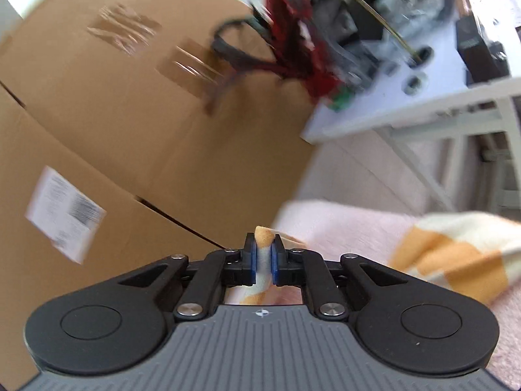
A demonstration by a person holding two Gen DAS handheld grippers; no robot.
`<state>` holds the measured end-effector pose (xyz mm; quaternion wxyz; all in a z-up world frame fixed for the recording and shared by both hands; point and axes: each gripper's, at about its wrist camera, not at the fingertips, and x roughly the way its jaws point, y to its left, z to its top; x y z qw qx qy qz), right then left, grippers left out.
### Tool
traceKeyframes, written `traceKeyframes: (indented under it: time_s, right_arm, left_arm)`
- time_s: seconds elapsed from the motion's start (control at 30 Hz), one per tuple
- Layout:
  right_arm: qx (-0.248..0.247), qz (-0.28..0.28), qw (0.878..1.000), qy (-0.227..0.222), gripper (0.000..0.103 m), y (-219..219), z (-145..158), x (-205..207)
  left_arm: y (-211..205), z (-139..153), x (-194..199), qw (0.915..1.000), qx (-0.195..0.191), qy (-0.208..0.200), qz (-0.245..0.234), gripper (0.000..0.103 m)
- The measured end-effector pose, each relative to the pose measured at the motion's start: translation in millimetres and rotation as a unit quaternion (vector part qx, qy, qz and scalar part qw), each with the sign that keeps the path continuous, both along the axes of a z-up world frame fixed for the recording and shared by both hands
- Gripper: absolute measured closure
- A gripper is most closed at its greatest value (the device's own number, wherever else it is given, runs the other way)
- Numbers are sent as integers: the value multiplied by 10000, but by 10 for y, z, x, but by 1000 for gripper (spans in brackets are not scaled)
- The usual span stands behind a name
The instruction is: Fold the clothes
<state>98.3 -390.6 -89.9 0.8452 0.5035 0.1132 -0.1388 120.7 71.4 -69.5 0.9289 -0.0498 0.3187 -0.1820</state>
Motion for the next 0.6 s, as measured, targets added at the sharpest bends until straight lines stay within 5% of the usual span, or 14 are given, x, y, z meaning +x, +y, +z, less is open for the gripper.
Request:
traceKeyframes:
  time_s: [0.17,0.33,0.47,0.6]
  right_arm:
    - [328,-265,9991,14,94,-104,-78,-32]
    - [-148,-115,9992,340,93,-14,-34,78]
    - [-329,148,9985,424,82,30,-9,131]
    - [-1057,319,9908,783,77,228,51,227]
  left_arm:
    - [-49,11,-26,9997,125,6,-206,1]
    - [-155,162,-64,9961,687,-209,-517,10]
    - [-126,355,33,9853,1389,-832,-538,2]
    - [61,293,473,9889,1390,-494,-151,13]
